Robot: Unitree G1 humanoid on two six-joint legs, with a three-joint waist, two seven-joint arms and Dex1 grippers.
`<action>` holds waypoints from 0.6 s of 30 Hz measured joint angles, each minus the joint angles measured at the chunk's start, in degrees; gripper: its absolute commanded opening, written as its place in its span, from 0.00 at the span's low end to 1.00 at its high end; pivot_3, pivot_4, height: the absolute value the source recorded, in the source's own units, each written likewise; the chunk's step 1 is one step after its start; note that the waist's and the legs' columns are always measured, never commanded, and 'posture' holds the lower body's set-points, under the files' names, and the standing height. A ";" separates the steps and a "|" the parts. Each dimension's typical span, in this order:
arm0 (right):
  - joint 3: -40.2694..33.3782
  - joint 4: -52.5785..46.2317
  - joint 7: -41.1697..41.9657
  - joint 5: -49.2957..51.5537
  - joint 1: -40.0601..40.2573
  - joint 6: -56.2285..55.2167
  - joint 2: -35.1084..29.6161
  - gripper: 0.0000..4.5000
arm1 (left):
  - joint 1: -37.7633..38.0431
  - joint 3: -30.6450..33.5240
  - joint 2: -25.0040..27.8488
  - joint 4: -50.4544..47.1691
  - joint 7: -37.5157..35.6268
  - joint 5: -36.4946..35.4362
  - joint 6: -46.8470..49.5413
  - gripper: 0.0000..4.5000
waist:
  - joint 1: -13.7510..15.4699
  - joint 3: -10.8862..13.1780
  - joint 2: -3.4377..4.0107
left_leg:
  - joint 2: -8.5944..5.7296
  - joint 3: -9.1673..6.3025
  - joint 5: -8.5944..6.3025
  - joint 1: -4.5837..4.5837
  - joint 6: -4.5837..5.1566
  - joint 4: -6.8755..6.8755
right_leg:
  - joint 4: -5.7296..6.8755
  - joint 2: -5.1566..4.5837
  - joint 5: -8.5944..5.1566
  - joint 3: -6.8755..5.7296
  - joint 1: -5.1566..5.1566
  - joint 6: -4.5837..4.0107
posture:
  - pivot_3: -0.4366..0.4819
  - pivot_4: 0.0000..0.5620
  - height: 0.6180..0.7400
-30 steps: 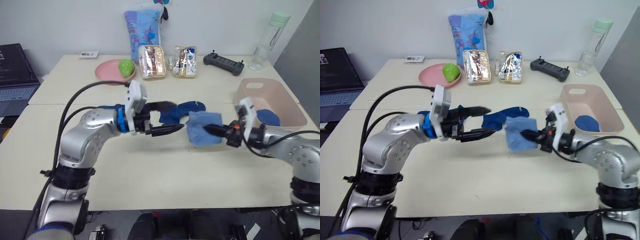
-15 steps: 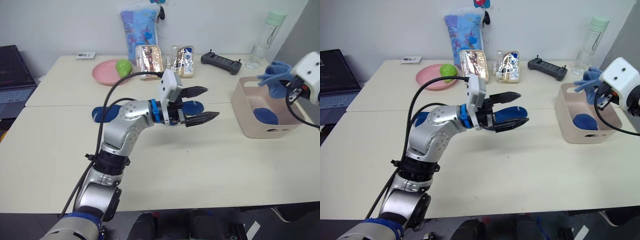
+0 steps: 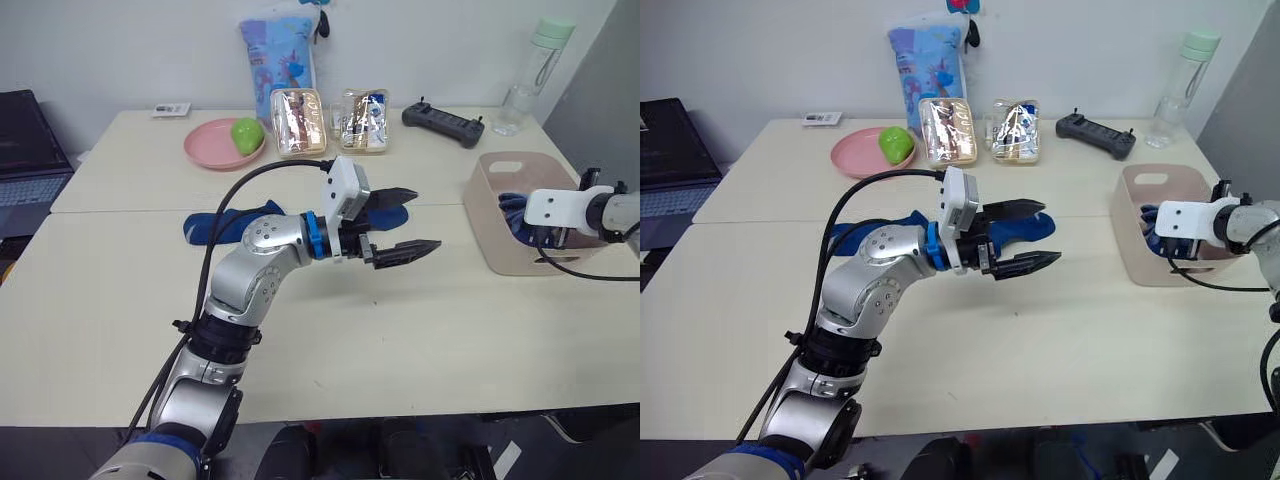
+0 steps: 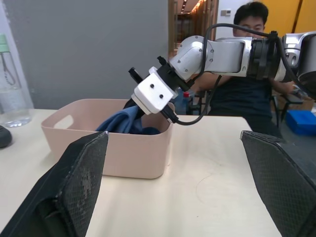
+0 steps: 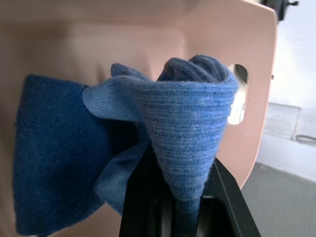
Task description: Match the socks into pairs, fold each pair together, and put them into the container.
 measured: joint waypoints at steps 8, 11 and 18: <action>0.07 4.89 8.99 0.22 -3.29 -2.29 0.30 0.52 | 0.22 0.00 0.38 0.08 -0.05 0.68 -0.23 1.00 | 0.06 0.00 0.00 | 0.00 0.01 0.00 0.00 0.00 0.02 | 0.01 0.00 0.01 0.01 0.00 -0.01 | 0.48 0.27 1.00; -0.89 5.83 14.41 2.07 -5.96 -0.96 0.32 0.68 | 0.16 0.00 0.37 0.75 -0.17 0.76 -0.55 1.00 | 0.06 0.00 0.01 | 0.00 0.03 0.00 0.01 0.00 0.03 | 0.02 0.00 0.01 0.02 0.00 -0.01 | 0.48 0.27 1.00; -3.21 5.51 33.32 6.80 -13.08 4.81 -2.12 0.68 | -0.07 0.00 0.23 2.10 -0.91 1.08 -1.74 1.00 | 0.11 0.00 0.02 | 0.00 -0.02 -0.01 0.00 0.01 0.02 | 0.00 -0.01 0.02 -0.04 0.00 -0.02 | 0.48 0.27 1.00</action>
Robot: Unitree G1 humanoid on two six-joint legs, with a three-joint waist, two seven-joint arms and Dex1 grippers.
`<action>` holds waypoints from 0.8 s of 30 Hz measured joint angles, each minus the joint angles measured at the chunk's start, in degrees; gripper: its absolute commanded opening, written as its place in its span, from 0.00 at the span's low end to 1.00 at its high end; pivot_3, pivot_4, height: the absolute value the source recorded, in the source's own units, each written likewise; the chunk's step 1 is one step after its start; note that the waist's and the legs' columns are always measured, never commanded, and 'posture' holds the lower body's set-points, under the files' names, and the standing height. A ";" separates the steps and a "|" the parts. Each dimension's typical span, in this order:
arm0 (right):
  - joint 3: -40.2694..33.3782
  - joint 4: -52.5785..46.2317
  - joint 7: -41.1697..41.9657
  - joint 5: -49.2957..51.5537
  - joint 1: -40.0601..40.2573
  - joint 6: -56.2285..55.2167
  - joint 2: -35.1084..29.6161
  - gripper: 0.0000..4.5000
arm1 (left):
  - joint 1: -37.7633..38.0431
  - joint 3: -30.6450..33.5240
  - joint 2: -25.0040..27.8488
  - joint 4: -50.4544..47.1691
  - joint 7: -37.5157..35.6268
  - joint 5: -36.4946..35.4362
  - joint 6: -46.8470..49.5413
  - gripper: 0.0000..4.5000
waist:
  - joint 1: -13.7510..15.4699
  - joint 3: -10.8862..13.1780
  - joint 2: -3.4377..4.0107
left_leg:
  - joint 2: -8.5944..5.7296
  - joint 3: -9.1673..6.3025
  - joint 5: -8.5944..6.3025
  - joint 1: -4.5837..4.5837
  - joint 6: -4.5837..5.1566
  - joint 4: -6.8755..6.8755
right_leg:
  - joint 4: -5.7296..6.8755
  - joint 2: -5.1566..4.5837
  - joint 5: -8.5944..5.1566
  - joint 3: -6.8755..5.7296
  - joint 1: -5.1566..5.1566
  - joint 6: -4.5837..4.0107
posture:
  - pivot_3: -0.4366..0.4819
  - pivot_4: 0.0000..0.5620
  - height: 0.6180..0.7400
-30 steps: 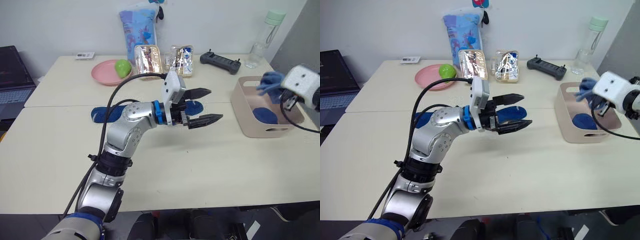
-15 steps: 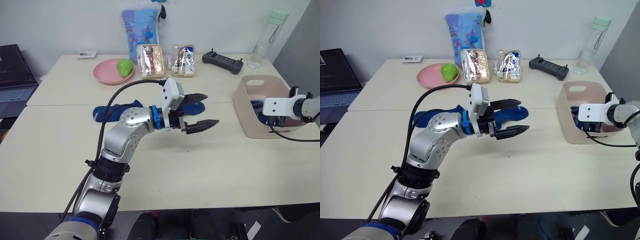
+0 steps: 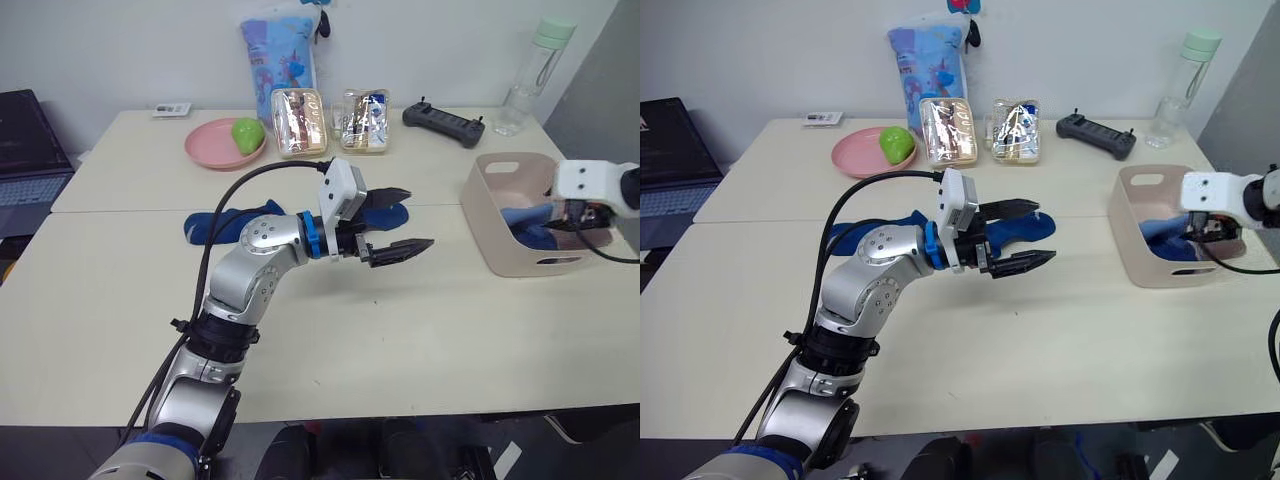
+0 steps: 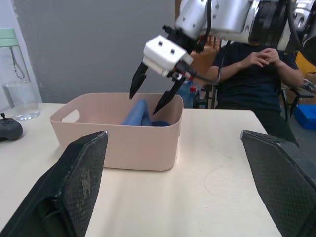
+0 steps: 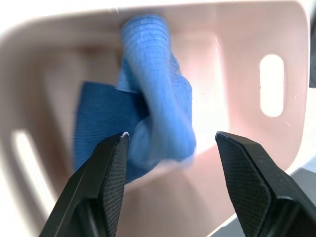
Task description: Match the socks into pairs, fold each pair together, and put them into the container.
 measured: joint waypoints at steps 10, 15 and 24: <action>-2.63 5.66 -10.71 -1.69 -8.45 -0.31 4.43 0.48 | -0.02 -0.01 -0.86 0.78 -0.14 0.43 -0.91 1.00 | -0.03 0.00 0.01 | 0.01 0.06 0.01 0.00 -0.01 0.04 | 0.05 -0.01 0.04 0.03 -0.02 -0.06 | 0.48 0.27 1.00; -0.99 12.55 -21.61 -5.98 -8.28 -3.24 8.51 0.07 | -0.02 -0.02 -0.92 1.12 -0.19 0.98 -0.96 1.00 | -0.06 0.00 0.01 | 0.01 0.17 0.01 -0.11 -0.01 0.02 | 0.06 -0.02 0.04 0.10 -0.19 -0.06 | 0.48 0.27 1.00; 1.55 18.63 -16.37 -8.67 -4.19 -2.45 11.82 0.01 | 1.30 -0.15 -1.34 1.07 0.04 1.72 -1.03 1.00 | -0.09 -0.01 0.03 | 0.01 0.18 0.01 -0.12 -0.01 0.03 | 0.07 -0.02 0.05 0.11 -0.20 -0.06 | 0.48 0.27 1.00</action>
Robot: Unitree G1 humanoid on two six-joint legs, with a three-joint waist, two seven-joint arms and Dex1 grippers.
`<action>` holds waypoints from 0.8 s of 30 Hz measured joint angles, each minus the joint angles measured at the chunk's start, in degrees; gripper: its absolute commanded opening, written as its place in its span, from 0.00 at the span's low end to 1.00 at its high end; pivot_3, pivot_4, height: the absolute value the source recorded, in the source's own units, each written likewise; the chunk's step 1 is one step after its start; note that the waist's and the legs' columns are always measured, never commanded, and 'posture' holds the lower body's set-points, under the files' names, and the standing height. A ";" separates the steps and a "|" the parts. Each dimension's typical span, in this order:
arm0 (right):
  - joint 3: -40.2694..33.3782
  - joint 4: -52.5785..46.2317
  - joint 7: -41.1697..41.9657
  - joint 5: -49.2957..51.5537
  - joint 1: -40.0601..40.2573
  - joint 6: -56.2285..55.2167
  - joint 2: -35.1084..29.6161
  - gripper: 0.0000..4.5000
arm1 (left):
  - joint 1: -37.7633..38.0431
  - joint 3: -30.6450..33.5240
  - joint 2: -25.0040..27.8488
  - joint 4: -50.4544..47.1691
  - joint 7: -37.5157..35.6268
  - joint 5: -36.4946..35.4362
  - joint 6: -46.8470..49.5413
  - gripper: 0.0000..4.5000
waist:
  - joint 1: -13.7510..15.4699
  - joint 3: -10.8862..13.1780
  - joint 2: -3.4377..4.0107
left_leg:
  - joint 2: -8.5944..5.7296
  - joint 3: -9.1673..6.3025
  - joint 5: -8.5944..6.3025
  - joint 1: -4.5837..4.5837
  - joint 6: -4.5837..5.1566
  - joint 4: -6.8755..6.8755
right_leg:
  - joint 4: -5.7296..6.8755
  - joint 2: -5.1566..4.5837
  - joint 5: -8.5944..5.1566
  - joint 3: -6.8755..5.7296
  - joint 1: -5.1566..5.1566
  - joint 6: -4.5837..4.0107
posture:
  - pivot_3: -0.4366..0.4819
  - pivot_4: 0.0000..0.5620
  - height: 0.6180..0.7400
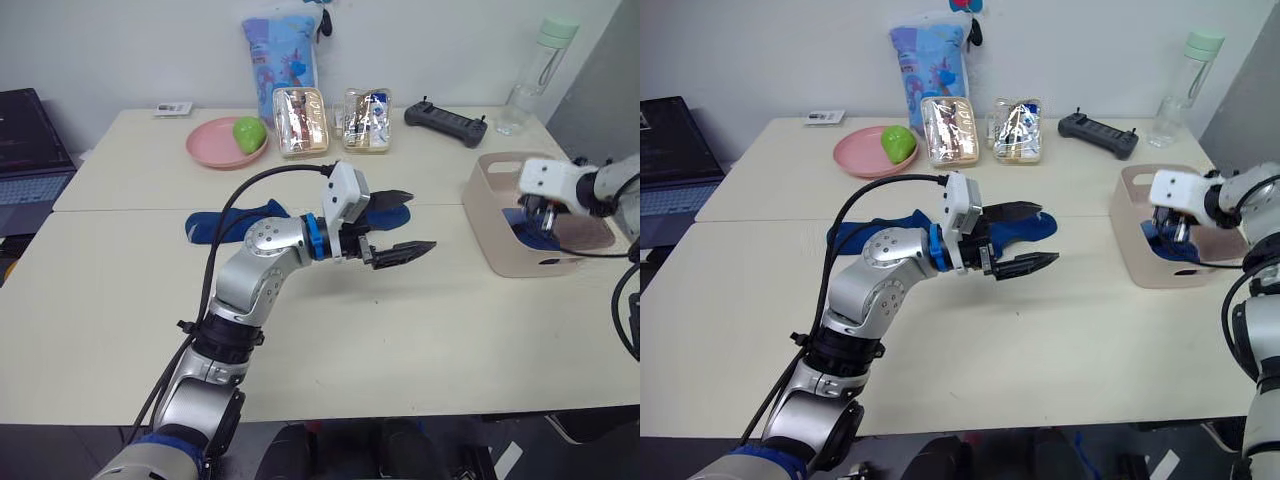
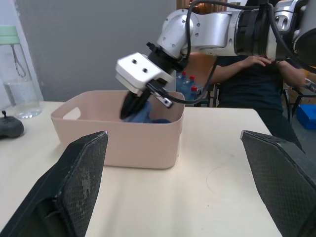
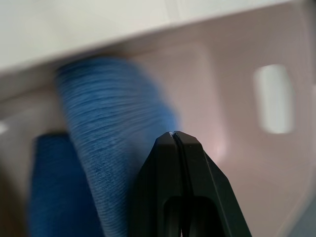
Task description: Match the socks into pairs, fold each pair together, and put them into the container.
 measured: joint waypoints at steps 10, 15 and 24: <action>0.47 0.54 6.20 -0.75 0.46 2.16 -0.51 0.01 | 0.48 -0.04 -0.11 -0.22 0.88 0.78 0.03 1.00 | 0.00 -0.01 0.01 | 0.00 0.00 0.00 0.02 0.00 0.03 | 0.05 0.00 0.01 0.00 0.00 0.00 | 0.48 0.27 1.00; 0.86 1.54 3.81 -1.05 0.46 2.50 -0.50 0.01 | 0.48 -0.04 -0.05 -0.23 0.85 0.83 0.04 1.00 | 0.00 -0.01 0.01 | 0.00 0.00 0.00 0.02 0.00 0.03 | 0.05 0.00 0.01 0.00 0.00 -0.01 | 0.48 0.27 1.00; -4.64 1.06 -3.97 2.21 -5.50 2.32 -0.69 0.01 | 1.00 0.09 2.48 -1.43 0.67 0.81 0.21 1.00 | -0.24 -0.01 0.02 | 0.01 0.01 0.00 0.04 0.00 0.01 | 0.08 0.01 0.01 0.01 -0.02 -0.01 | 0.48 0.27 1.00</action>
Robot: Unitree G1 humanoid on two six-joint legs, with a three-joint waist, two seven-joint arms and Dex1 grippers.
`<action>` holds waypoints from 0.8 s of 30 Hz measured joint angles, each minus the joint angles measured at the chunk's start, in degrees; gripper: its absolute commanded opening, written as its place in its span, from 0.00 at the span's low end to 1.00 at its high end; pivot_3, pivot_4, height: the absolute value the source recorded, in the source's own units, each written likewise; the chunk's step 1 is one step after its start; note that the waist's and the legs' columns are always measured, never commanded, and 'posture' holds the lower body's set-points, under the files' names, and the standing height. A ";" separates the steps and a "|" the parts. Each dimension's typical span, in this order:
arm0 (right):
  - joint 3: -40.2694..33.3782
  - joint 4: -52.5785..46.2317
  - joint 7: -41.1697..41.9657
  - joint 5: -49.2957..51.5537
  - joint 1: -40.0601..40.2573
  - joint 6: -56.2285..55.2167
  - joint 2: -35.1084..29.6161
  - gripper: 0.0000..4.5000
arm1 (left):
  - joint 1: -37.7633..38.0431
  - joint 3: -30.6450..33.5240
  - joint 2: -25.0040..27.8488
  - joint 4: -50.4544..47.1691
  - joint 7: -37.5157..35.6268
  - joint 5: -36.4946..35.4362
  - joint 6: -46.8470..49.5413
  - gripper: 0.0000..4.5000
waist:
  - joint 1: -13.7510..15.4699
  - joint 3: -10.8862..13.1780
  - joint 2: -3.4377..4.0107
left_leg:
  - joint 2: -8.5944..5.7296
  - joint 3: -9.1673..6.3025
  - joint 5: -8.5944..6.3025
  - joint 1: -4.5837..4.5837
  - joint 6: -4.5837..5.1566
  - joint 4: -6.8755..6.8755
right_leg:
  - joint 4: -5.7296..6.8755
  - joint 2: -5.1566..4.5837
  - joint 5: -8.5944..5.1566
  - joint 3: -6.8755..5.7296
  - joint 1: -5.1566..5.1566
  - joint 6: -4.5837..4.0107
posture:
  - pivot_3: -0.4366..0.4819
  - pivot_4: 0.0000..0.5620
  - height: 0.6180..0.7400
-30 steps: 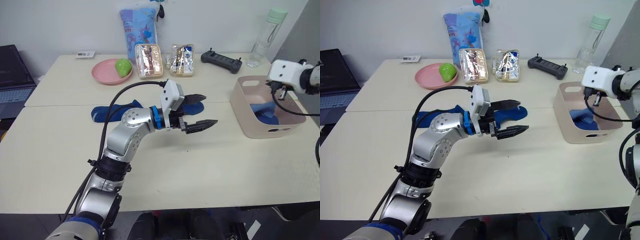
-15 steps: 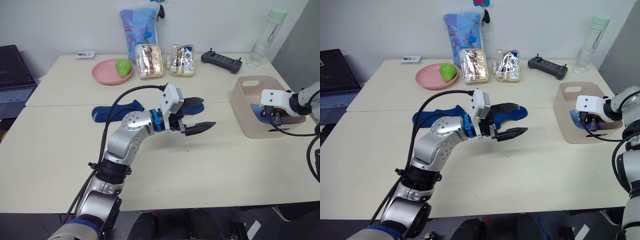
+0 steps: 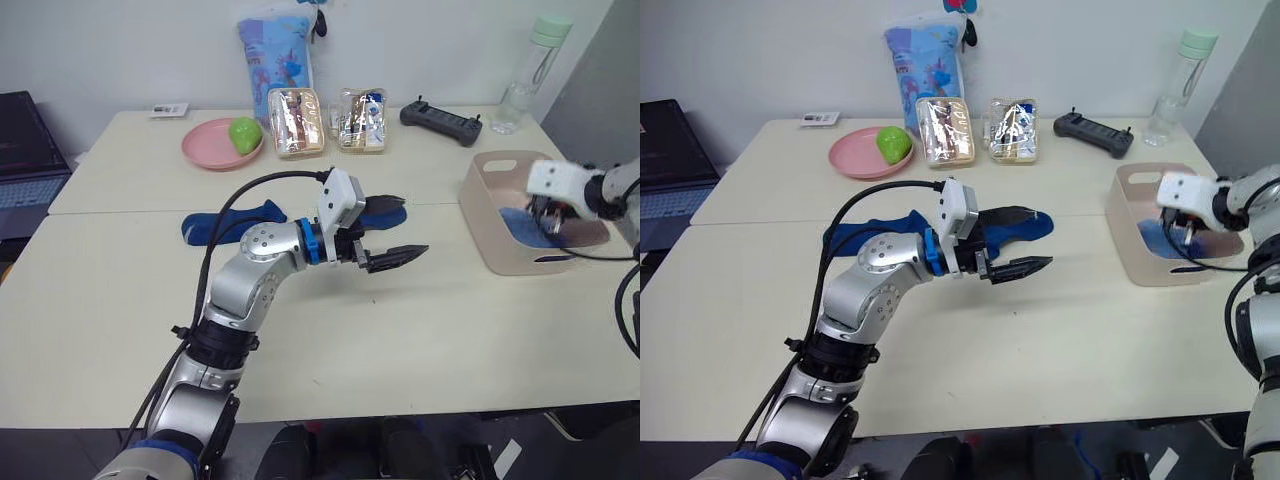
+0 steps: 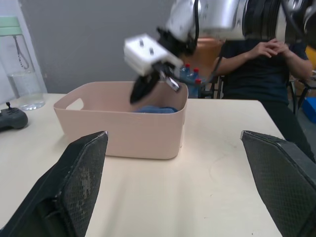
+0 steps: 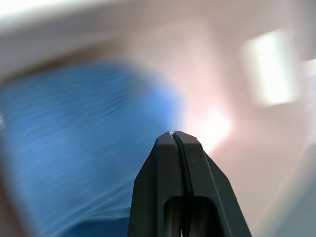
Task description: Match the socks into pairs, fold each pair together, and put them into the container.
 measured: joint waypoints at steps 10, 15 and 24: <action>-18.26 -40.43 -3.03 22.87 19.68 19.01 7.69 0.68 | 5.28 9.53 6.52 0.57 5.18 0.88 -3.69 1.00 | 0.17 -0.07 -0.02 | 0.11 -0.21 0.00 -0.10 0.00 0.00 | 0.00 0.02 0.00 -0.18 0.01 0.00 | 0.48 0.27 1.00; -20.11 -71.04 -10.27 30.43 40.17 38.22 15.73 0.99 | 10.78 14.93 10.02 1.72 8.95 2.65 -6.10 1.00 | 0.68 -0.11 0.07 | 0.06 -0.33 -0.01 -0.50 0.01 0.14 | 0.13 0.00 0.00 -0.24 -0.31 0.00 | 0.48 0.27 1.00; -17.57 -93.57 -26.08 28.18 68.59 40.98 26.47 0.99 | 32.35 22.86 8.61 -6.27 15.21 1.93 -7.76 1.00 | 1.69 -0.31 0.07 | 0.05 -0.40 -0.14 -0.16 0.26 0.10 | -0.08 0.00 0.21 -0.27 0.04 0.00 | 0.48 0.27 1.00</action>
